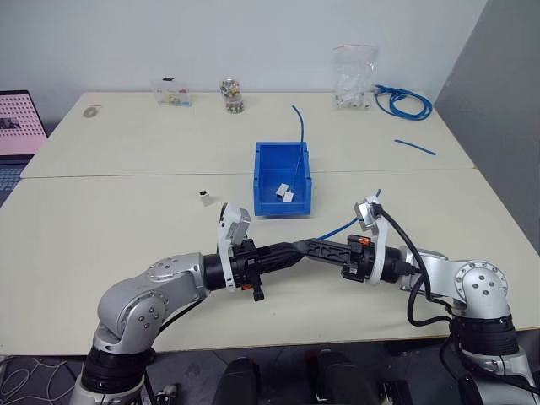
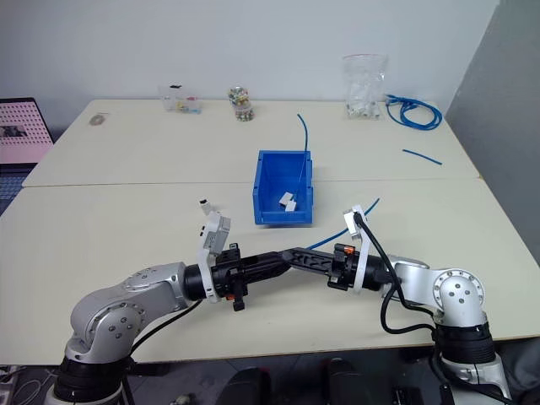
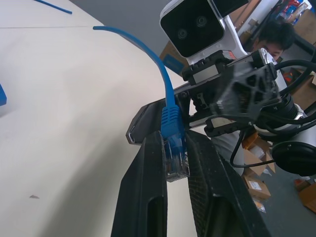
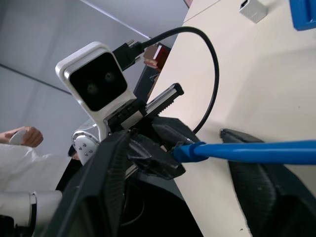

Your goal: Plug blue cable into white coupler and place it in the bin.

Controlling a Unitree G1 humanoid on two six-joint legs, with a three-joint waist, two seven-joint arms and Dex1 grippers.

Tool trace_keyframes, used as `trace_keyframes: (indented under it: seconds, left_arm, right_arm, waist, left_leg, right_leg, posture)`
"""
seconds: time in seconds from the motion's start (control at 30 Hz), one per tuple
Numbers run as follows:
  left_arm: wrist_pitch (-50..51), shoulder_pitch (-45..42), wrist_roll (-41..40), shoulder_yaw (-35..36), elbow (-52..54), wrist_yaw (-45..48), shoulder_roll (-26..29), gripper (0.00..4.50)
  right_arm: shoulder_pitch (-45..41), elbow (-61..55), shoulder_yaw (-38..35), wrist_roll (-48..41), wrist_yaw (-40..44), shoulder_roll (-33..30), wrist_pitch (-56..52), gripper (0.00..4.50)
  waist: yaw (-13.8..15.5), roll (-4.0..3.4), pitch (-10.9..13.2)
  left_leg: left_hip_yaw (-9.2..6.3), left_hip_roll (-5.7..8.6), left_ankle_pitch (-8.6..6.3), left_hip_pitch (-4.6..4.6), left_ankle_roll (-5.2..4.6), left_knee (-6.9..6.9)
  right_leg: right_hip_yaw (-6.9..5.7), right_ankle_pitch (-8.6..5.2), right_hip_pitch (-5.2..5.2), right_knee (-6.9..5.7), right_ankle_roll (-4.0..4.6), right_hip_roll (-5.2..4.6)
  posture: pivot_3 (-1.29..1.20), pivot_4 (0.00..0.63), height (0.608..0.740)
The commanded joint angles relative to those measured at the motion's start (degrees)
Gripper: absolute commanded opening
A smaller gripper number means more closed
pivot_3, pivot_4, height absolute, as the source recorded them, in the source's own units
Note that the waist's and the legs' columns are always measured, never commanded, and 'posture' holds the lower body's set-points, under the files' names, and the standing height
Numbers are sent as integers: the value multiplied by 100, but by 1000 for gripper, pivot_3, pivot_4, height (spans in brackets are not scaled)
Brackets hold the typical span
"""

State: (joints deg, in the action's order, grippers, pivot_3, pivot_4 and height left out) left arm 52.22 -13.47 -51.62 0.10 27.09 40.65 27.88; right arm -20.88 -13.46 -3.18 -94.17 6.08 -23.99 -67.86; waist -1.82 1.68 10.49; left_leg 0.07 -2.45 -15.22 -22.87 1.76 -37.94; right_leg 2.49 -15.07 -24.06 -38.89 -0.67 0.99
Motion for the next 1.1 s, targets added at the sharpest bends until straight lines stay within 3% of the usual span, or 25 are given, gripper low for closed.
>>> trace_keyframes:
  seconds: [0.03, 0.33, 0.63, 0.7, 0.87, 1.1]
  left_arm:
    - [-125, -169, -50, -61, 104, 3, -88, 267]
    - [-167, -140, -26, -66, 110, -85, -181, 267]
    - [-274, -111, 113, -86, 129, -168, -207, 267]
    - [-236, -104, 46, -64, 119, -163, -201, 965]
    - [-266, -47, 21, -28, 157, -41, -78, 2019]
    - [1, 518, -356, 261, 547, 293, 628, 3432]
  right_arm:
    - [-35, -148, 16, -336, -111, -5, 169, 1925]
    - [0, -193, 139, -510, -188, -131, 253, 171]
    - [-103, -162, 254, -578, -187, -236, 303, 110]
    - [-126, -160, 274, -547, -181, -242, 323, 110]
    - [-157, -86, 335, -334, -65, -244, 345, 110]
    - [-360, 168, 328, -54, 206, -248, 384, 110]
  waist:
    - [0, 0, 0]
    - [1, 0, 0]
    - [2, 0, 0]
    - [1, 0, 0]
    - [1, 0, 0]
    - [-12, -3, 1]
  left_leg:
    - [0, 0, 0, 0, 0, 0]
    - [1, 0, 0, -1, 0, 0]
    - [1, 0, 0, -1, 0, 0]
    - [1, 0, 0, -1, 0, 0]
    - [0, -1, 0, -1, 0, 0]
    - [2, -6, 0, -1, 0, 2]
  right_leg:
    - [-1, 0, 0, 0, 0, 0]
    - [1, 0, -1, 0, 0, 0]
    - [1, 0, -1, 0, 0, 0]
    - [1, 0, -1, 0, 0, 0]
    - [0, 0, -2, 0, 0, 0]
    - [2, 0, -6, 0, 0, 2]
  posture:
    - [0, 150, 740]
    - [0, 150, 740]
    - [0, 150, 740]
    - [0, 150, 740]
    - [0, 150, 740]
    - [0, 150, 740]
